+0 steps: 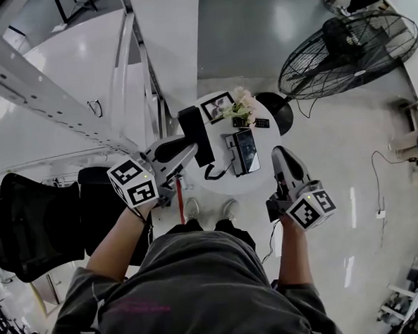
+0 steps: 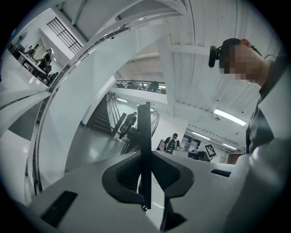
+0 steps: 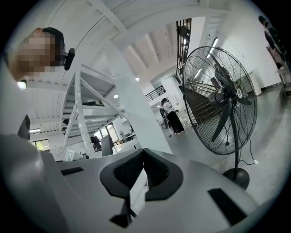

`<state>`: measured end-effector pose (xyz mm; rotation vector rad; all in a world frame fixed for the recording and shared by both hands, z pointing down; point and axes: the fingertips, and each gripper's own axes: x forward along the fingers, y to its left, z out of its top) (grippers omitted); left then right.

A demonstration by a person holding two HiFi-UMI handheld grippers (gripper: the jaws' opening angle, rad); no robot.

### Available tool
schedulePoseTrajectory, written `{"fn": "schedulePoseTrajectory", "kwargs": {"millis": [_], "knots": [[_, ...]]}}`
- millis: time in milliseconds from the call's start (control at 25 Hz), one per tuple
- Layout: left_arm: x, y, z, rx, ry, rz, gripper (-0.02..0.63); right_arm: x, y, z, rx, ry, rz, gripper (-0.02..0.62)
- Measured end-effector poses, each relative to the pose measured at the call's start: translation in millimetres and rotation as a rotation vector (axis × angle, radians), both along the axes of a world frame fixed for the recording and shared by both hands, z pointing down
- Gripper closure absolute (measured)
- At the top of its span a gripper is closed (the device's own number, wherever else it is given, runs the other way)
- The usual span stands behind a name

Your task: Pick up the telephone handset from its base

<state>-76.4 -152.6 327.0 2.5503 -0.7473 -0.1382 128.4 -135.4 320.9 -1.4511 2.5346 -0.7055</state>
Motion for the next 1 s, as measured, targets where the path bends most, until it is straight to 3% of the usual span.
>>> {"fn": "schedulePoseTrajectory", "kwargs": {"millis": [1000], "knots": [[26.6, 1.8, 1.8, -0.006, -0.009, -0.009, 0.528, 17.4, -2.3, 6.4, -0.018, -0.002, -0.041, 0.575]]}}
